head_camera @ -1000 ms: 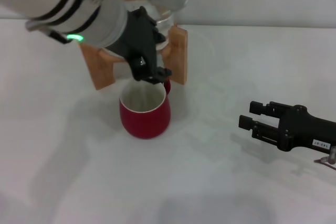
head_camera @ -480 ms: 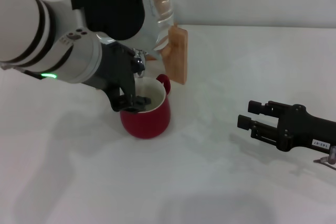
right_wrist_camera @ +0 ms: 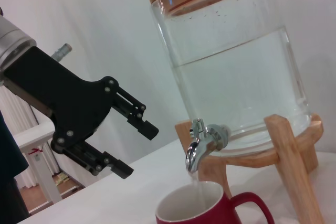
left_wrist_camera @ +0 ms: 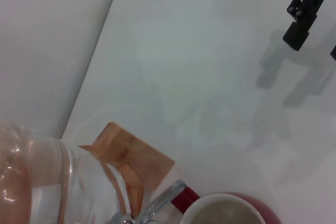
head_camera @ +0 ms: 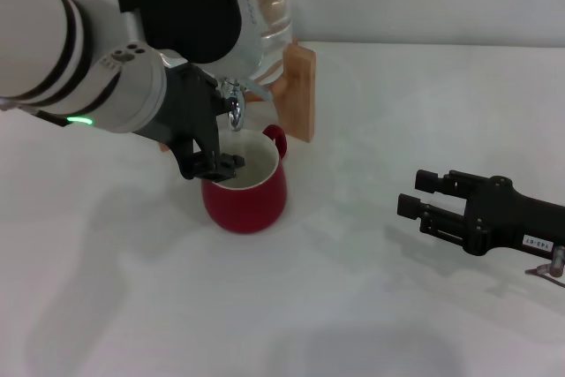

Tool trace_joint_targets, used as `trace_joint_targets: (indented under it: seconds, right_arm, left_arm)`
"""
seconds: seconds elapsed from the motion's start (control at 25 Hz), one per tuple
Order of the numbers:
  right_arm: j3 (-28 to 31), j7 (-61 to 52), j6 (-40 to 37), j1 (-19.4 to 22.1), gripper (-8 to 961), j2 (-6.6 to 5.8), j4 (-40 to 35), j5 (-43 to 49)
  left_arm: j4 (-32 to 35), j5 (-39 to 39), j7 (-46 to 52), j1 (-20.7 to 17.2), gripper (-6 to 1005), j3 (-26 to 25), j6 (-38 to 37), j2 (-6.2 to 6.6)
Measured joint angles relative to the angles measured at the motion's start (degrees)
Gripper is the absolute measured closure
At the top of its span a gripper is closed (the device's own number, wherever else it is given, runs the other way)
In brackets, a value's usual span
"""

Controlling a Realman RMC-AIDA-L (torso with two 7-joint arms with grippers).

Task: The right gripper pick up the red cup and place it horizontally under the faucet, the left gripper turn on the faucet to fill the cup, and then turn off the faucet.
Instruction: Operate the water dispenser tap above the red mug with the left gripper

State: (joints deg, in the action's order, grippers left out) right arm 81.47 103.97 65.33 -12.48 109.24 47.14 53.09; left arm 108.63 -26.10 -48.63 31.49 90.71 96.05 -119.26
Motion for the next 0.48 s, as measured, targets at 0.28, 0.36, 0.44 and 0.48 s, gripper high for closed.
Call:
trace_joint_targets:
  seconds: [0.28, 0.36, 0.44, 0.48]
  right_arm:
    - [0.0, 0.0, 0.0, 0.0, 425, 0.0, -0.1, 0.0]
    - [0.0, 0.0, 0.0, -0.1, 425, 0.0, -0.2, 0.0]
    - [0.0, 0.0, 0.0, -0.1, 425, 0.0, -0.2, 0.0]
    - [0.0, 0.0, 0.0, -0.1, 425, 0.0, -0.2, 0.0]
  left_arm:
    - [-2.5, 0.3, 0.1, 1.6, 376, 0.5, -0.5, -0.05]
    - [-2.8, 0.3, 0.0, 1.7, 376, 0.6, -0.7, -0.09]
    - [-3.2, 0.3, 0.0, 2.0, 376, 0.6, -0.8, -0.1]
    - [-3.5, 0.4, 0.0, 2.2, 376, 0.6, -0.9, -0.09]
